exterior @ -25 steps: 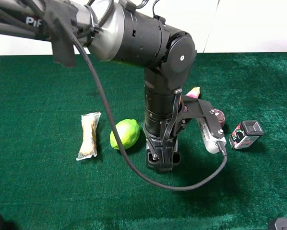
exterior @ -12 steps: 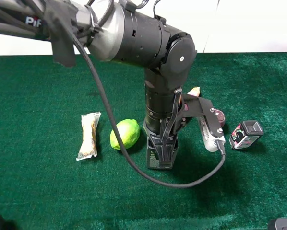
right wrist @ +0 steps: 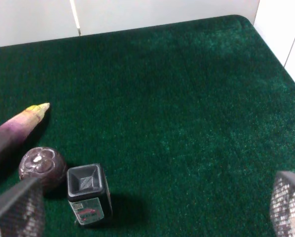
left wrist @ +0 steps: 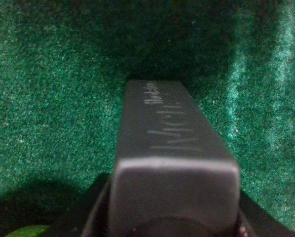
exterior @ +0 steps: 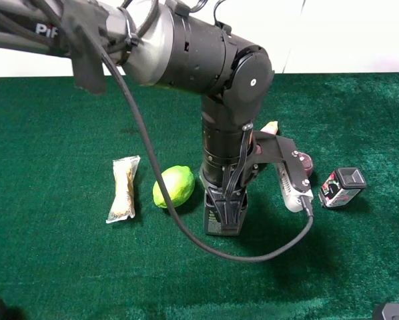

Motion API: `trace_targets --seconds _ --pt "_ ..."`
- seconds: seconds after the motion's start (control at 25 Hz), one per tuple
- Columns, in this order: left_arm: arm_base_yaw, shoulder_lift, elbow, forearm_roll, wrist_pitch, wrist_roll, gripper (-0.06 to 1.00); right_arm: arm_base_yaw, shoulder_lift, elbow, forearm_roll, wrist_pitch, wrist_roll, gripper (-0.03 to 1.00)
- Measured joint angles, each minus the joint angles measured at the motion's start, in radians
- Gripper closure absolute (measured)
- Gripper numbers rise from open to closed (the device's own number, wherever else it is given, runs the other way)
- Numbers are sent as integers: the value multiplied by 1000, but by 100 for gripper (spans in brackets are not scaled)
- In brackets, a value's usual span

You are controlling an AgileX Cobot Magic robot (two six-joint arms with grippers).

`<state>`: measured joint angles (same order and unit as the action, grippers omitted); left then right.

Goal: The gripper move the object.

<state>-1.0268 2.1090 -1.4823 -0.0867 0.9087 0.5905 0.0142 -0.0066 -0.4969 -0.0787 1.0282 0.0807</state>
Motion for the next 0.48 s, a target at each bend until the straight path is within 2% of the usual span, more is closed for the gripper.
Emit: trace_targets --seconds 0.16,0.48 --pt "0 5 -22 3 19 0 52 0 0 0 0 0 0 27" --pt "0 9 -145 9 122 0 52 0 0 0 0 0 0 27"
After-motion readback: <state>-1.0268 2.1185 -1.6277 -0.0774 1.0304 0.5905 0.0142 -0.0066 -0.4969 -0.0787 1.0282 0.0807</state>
